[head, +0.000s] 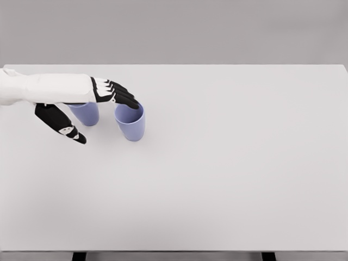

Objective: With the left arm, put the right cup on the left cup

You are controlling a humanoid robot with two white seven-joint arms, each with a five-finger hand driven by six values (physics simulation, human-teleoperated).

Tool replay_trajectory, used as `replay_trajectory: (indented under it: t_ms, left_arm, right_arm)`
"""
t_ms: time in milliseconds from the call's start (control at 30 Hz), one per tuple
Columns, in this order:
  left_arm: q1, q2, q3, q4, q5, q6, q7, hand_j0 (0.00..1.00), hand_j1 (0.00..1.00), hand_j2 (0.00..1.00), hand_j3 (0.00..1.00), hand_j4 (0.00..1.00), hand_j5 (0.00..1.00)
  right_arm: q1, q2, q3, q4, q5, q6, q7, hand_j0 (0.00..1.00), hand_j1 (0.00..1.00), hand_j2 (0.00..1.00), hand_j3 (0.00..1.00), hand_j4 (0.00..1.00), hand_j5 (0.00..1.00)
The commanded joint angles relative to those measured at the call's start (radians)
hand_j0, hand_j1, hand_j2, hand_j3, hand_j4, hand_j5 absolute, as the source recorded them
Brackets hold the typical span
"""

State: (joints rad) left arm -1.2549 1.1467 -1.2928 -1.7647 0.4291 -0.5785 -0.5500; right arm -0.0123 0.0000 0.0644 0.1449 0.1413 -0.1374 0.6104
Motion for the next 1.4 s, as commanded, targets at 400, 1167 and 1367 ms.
replay_trajectory:
  t_ms: [400,1167,1367]
  left_arm:
    - [-0.382,-0.065,-0.346,0.001,0.109,0.005,-0.004,1.0,1.0,1.0,1.0,1.0,1.0]
    - [-0.126,-0.128,0.07,0.016,0.146,0.005,-0.004,1.0,1.0,1.0,1.0,1.0,1.0]
    - [-0.11,-0.127,0.061,0.027,0.143,0.005,-0.004,1.0,1.0,1.0,1.0,1.0,1.0]
  right_arm:
    - [0.0,0.0,0.0,-0.001,0.001,-0.001,0.0,1.0,1.0,1.0,1.0,1.0,1.0]
    - [0.0,0.0,0.0,0.001,0.001,-0.001,0.0,1.0,1.0,1.0,1.0,1.0,1.0]
    - [0.0,0.0,0.0,-0.001,0.001,-0.001,0.0,1.0,1.0,1.0,1.0,1.0,1.0]
